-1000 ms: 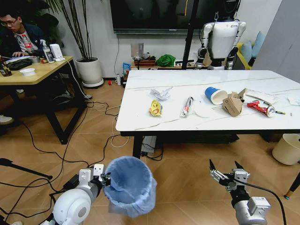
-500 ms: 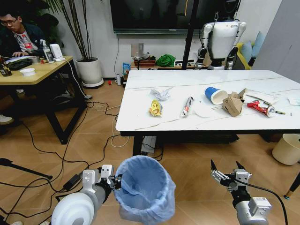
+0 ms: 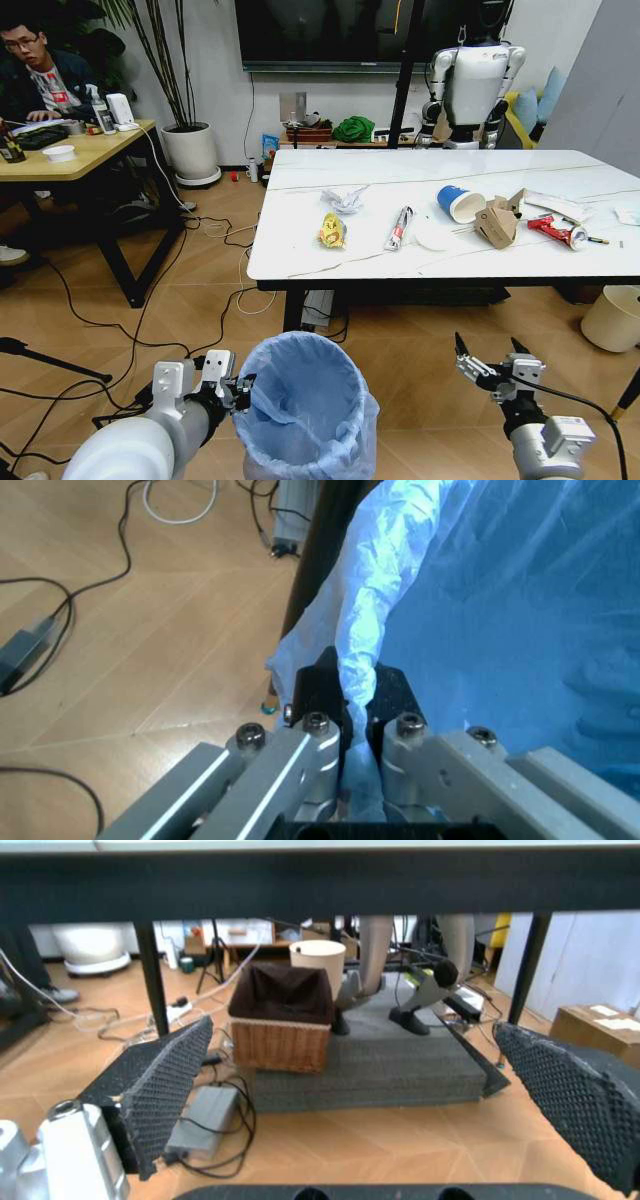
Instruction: Pick up the trash bin and place the trash from the table into it.
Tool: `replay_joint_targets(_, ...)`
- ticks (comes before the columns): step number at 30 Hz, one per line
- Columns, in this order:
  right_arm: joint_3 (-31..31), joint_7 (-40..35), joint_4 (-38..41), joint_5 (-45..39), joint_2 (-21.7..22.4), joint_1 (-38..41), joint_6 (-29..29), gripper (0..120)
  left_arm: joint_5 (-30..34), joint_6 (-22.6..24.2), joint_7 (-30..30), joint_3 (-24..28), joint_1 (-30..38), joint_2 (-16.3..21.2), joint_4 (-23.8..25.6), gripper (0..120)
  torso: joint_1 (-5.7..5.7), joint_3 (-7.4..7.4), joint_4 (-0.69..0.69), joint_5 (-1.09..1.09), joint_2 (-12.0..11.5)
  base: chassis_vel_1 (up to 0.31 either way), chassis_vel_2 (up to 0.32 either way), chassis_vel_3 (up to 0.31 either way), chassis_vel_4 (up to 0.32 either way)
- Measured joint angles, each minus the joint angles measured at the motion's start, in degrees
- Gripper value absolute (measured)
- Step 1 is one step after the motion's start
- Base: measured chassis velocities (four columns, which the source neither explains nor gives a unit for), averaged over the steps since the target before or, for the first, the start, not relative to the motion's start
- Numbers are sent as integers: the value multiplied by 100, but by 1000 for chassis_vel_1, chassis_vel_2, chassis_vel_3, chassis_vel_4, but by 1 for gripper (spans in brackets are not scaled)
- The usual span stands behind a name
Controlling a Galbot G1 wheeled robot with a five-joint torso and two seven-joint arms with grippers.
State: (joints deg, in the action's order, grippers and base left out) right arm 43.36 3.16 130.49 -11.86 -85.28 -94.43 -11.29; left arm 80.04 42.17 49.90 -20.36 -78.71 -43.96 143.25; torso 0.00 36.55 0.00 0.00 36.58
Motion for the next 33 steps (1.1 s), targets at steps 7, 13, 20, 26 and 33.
replay_joint_targets(7,48,-79,417,-370,7,-162,-161,100,344,-2,170,-278,-352,-15,35,0,0,0,0,0,0,0,0,0,0)
replay_joint_targets(13,195,-135,724,-552,57,-282,-228,100,334,-3,194,-470,-540,-168,32,0,0,0,0,0,0,0,0,0,0)
replay_joint_targets(20,215,-135,801,-585,80,-331,-281,100,1,-4,-37,-498,-553,-372,17,0,0,0,0,1,0,0,0,0,0)
replay_joint_targets(26,195,-129,794,-570,96,-377,-292,100,-128,-5,-80,-471,-584,-463,11,0,0,0,0,1,0,0,0,0,0)
replay_joint_targets(33,154,-119,758,-545,94,-368,-281,100,-217,-5,-133,-512,-659,-516,6,0,0,0,0,1,0,0,0,0,0)
